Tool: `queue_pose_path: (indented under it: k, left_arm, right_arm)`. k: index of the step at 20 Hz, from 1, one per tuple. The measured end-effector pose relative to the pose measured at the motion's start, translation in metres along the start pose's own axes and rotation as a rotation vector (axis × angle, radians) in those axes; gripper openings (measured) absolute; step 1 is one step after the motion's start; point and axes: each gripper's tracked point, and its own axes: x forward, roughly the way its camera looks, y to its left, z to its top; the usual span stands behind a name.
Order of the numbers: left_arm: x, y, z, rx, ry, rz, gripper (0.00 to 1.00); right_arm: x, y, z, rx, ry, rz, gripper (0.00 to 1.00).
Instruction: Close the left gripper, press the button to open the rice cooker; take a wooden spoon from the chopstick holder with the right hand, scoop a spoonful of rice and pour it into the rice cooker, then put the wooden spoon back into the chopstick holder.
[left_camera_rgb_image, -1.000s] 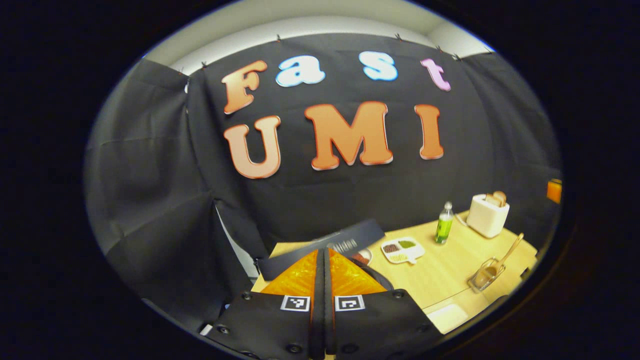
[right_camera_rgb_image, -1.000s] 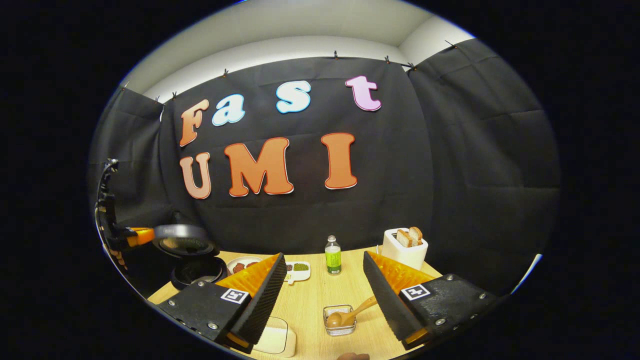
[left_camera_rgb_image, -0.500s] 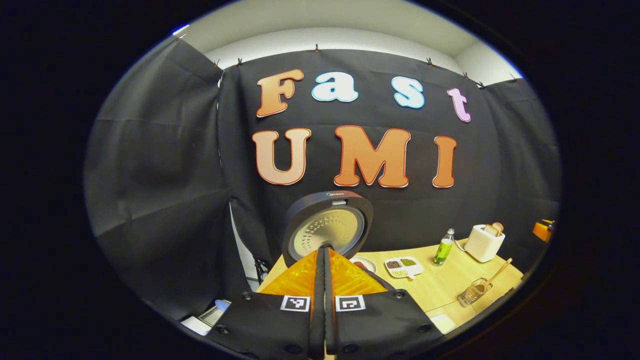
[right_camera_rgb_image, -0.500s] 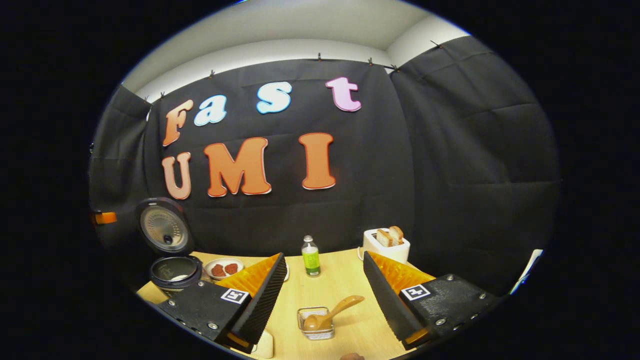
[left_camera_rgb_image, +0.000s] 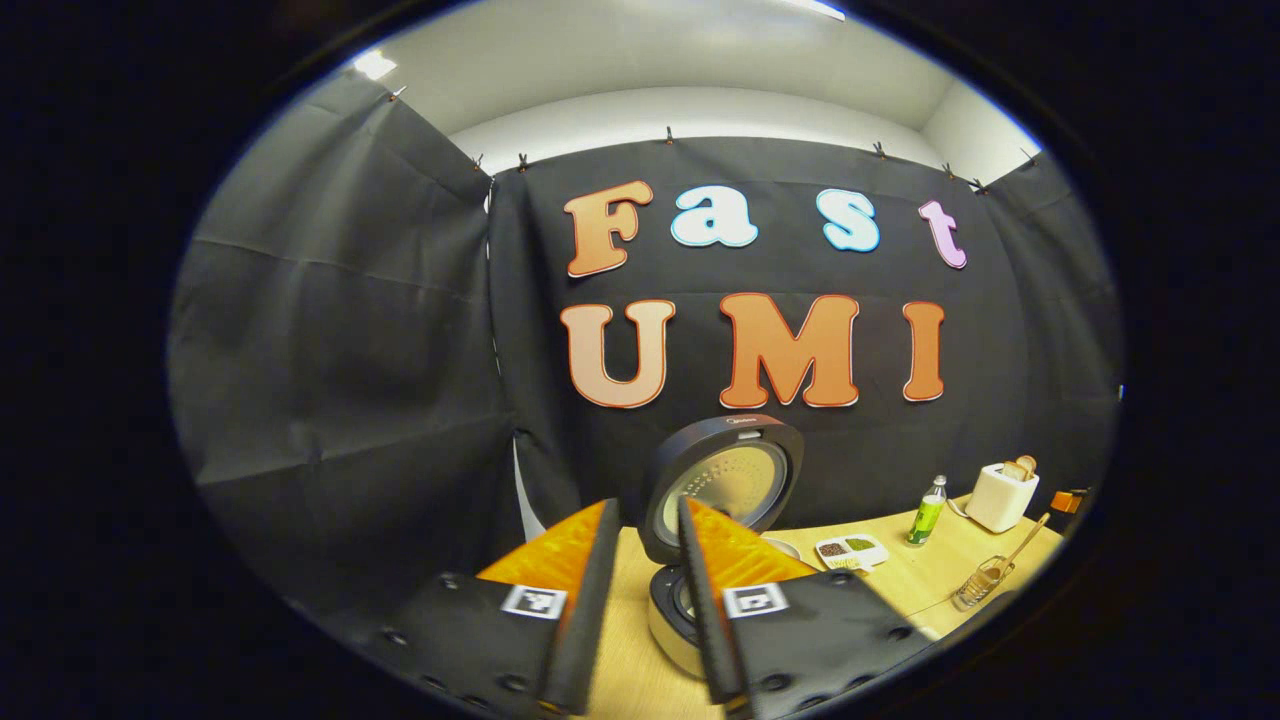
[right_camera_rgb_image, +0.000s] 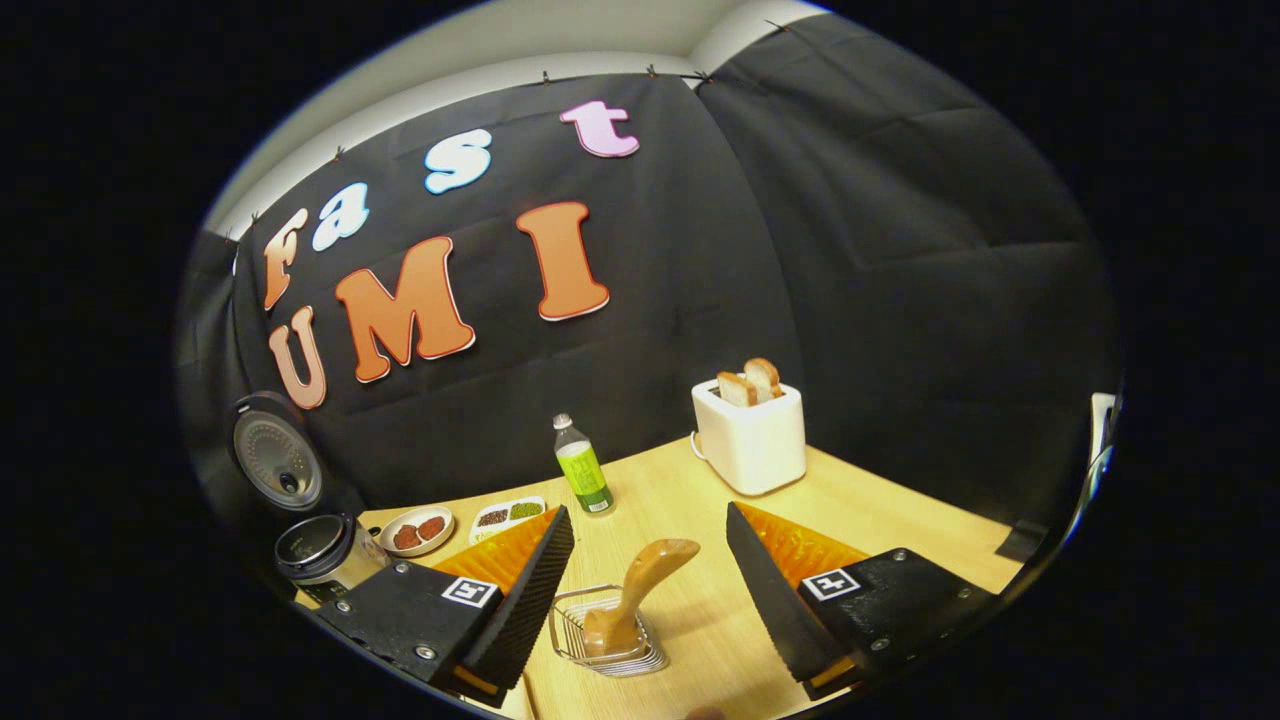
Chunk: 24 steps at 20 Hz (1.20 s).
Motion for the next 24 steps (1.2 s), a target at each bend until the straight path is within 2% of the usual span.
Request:
queue_pose_path:
  k: [3,5,7,8,9,10,11,12,14,16,18,20,23,24]
  left_arm:
    - [-0.003,0.009,-0.003,-0.007,0.002,0.009,0.77]
    - [-0.002,0.008,-0.007,-0.024,0.014,-0.004,0.94]
    - [0.003,0.011,-0.013,-0.023,0.023,-0.004,0.95]
    - [0.005,0.013,-0.014,-0.022,0.015,0.001,0.95]
    - [0.007,0.015,-0.015,-0.02,0.013,0.005,1.0]
    - [0.008,0.015,-0.016,-0.02,0.017,0.006,1.0]
    - [0.008,0.015,-0.019,-0.022,0.02,0.003,0.95]
    - [0.008,0.015,-0.019,-0.027,0.022,-0.001,0.97]
    - [0.008,0.015,-0.019,-0.039,0.021,-0.007,1.0]
    - [0.007,0.017,-0.019,-0.041,0.017,-0.005,0.98]
    - [0.005,0.018,-0.019,-0.037,0.014,-0.009,1.0]
    - [0.002,0.016,-0.019,-0.039,0.01,-0.019,1.0]
    - [-0.002,0.016,-0.019,-0.038,0.007,-0.031,1.0]
    - [-0.002,0.017,-0.019,-0.034,0.007,-0.03,0.95]
  right_arm:
    - [0.018,-0.006,-0.028,0.013,0.055,-0.022,0.95]
    - [0.024,-0.006,-0.037,0.063,0.09,-0.016,0.95]
    - [0.029,-0.007,-0.045,0.117,0.115,-0.012,0.89]
    - [0.03,-0.007,-0.045,0.139,0.118,-0.006,0.81]
    - [0.031,-0.007,-0.044,0.164,0.117,0.001,0.76]
    - [0.031,-0.007,-0.04,0.192,0.112,0.01,0.67]
    - [0.03,-0.005,-0.037,0.218,0.11,0.022,0.62]
    - [0.029,-0.002,-0.038,0.235,0.117,0.027,0.52]
    - [0.026,0.007,-0.036,0.257,0.12,0.065,0.4]
    - [0.022,0.022,-0.033,0.295,0.133,0.113,0.31]
    - [0.021,0.036,-0.036,0.278,0.136,0.133,0.23]
    - [0.022,0.041,-0.036,0.223,0.129,0.132,0.19]
    - [0.021,0.044,-0.033,0.194,0.122,0.123,0.19]
    - [0.02,0.044,-0.031,0.2,0.125,0.125,0.15]
